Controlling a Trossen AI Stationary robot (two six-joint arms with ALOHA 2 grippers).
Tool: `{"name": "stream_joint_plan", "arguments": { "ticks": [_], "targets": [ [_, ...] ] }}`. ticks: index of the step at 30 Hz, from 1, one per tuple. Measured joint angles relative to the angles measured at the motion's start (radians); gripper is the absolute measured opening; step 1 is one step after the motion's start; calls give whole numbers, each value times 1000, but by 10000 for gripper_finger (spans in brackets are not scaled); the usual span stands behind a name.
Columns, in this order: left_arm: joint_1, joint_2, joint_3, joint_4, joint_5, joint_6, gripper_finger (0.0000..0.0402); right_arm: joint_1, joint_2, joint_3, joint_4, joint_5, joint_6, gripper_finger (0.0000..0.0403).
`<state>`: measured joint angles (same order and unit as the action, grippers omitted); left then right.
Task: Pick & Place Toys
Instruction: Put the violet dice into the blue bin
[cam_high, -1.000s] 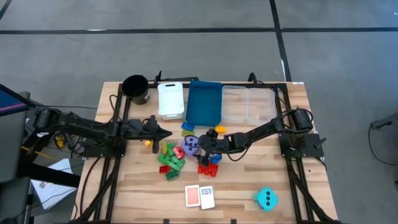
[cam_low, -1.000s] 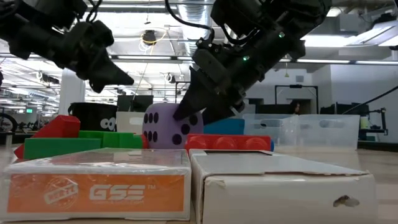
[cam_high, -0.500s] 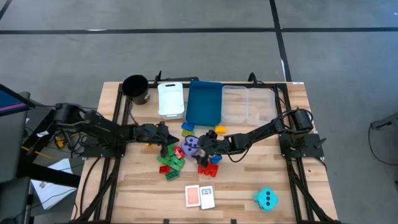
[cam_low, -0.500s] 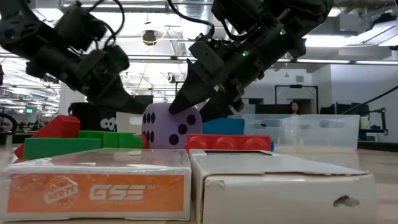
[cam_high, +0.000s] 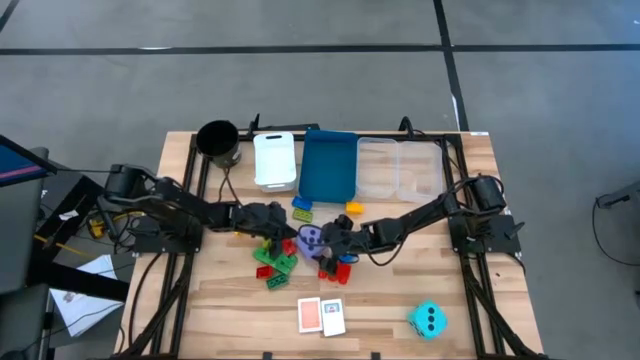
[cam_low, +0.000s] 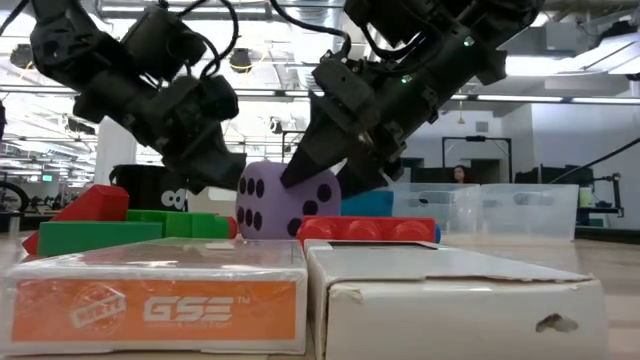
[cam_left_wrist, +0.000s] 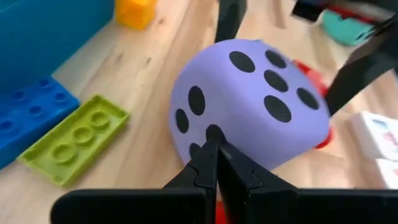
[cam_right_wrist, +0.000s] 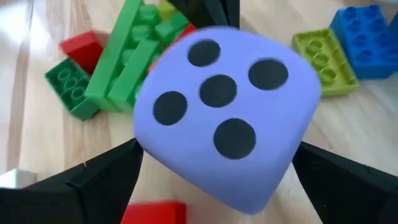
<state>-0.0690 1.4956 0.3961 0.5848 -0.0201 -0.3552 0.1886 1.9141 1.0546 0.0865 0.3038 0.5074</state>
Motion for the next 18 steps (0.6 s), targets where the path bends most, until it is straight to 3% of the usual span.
{"name": "stream_joint_plan", "arguments": {
  "ticks": [18],
  "targets": [
    [-47, -65, 2, -41, -78, -41, 0, 9, -40, -4, -26, 42, -2, 399]
  ]
}}
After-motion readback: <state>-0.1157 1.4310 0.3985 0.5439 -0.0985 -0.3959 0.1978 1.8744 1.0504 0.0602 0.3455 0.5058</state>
